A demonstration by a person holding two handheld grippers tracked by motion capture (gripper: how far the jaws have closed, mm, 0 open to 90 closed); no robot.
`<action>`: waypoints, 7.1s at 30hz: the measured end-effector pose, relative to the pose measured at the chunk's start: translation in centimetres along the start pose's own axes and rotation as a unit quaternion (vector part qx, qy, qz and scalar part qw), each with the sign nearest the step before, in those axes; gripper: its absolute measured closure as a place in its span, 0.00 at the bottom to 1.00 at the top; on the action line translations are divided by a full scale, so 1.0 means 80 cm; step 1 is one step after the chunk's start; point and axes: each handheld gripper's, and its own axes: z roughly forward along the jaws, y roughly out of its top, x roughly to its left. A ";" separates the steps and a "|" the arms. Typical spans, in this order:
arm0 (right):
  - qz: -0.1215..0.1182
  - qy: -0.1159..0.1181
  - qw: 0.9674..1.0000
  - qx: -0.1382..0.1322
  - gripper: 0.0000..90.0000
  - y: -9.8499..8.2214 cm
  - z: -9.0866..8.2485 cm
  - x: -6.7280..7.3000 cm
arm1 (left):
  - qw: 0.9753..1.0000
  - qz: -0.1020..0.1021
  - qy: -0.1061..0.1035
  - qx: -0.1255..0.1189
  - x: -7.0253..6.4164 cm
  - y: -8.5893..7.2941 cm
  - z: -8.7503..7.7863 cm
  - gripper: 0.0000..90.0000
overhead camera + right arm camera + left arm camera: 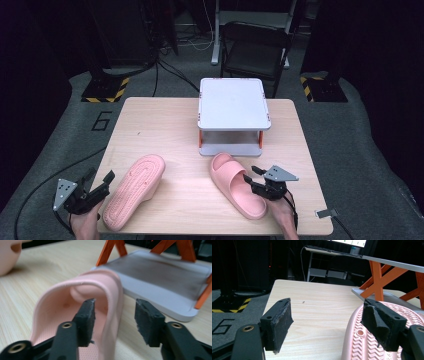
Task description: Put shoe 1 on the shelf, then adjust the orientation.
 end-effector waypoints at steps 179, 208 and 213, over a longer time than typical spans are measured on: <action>0.073 -0.158 0.981 -0.082 0.22 -0.015 -0.077 -0.006 | 0.969 0.163 -0.105 0.150 -0.045 -0.006 0.022 0.39; 0.080 -0.157 0.981 -0.080 0.23 -0.019 -0.078 -0.012 | 0.941 0.220 -0.085 0.241 -0.025 0.017 0.039 0.37; 0.082 -0.162 0.980 -0.075 0.24 -0.019 -0.079 -0.012 | 0.940 0.227 -0.094 0.236 -0.024 0.020 0.044 0.43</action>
